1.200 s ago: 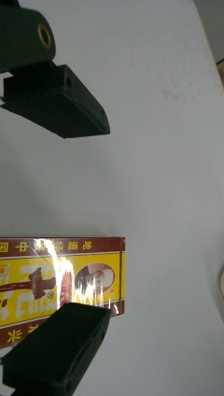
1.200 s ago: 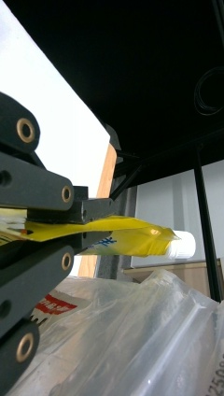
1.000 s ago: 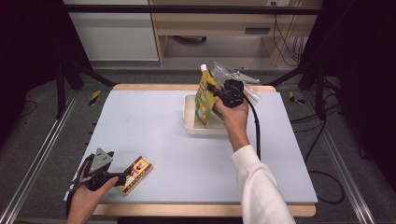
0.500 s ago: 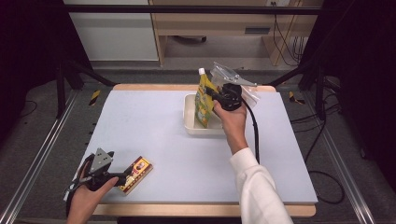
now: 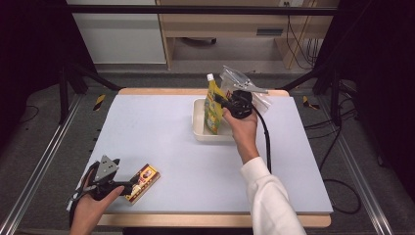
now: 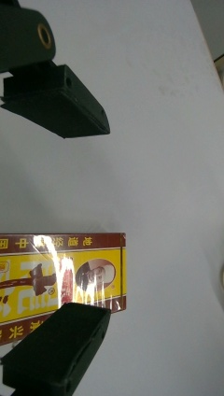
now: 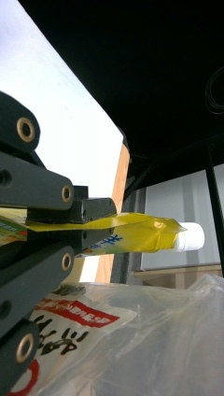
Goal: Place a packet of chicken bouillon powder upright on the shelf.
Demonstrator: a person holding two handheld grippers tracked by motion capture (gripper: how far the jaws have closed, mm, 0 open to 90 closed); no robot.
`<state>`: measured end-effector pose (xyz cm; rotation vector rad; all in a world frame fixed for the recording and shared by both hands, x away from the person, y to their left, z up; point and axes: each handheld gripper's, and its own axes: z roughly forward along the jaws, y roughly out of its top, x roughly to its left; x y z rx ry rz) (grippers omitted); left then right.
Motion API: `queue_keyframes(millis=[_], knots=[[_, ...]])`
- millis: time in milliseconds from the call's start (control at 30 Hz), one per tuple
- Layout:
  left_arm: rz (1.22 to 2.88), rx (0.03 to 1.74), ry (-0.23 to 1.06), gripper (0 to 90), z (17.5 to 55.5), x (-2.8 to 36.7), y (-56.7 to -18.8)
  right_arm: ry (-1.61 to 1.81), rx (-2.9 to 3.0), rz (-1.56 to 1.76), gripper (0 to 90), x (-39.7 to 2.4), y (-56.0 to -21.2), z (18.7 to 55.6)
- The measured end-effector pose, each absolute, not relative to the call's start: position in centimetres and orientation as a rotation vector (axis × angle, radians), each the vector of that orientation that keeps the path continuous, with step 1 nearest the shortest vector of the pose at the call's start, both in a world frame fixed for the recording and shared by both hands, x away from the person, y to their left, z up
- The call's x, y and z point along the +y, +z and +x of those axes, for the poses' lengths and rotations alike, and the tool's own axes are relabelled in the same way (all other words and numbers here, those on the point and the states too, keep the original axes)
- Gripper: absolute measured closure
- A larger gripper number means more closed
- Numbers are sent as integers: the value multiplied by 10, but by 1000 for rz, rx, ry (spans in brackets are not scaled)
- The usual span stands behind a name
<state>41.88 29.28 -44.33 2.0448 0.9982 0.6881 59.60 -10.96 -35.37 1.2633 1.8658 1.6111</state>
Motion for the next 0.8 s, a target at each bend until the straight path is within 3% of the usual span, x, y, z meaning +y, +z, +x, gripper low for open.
queue_keyframes(millis=[433, 800], knots=[[2052, 994, 694, 102, 419, 292, -443, 1604, 1877, 1274, 892, -107, -361, 594], [2060, 990, 701, 100, 418, 291, -443, 1638, 1879, 1232, 699, -108, -356, 580]])
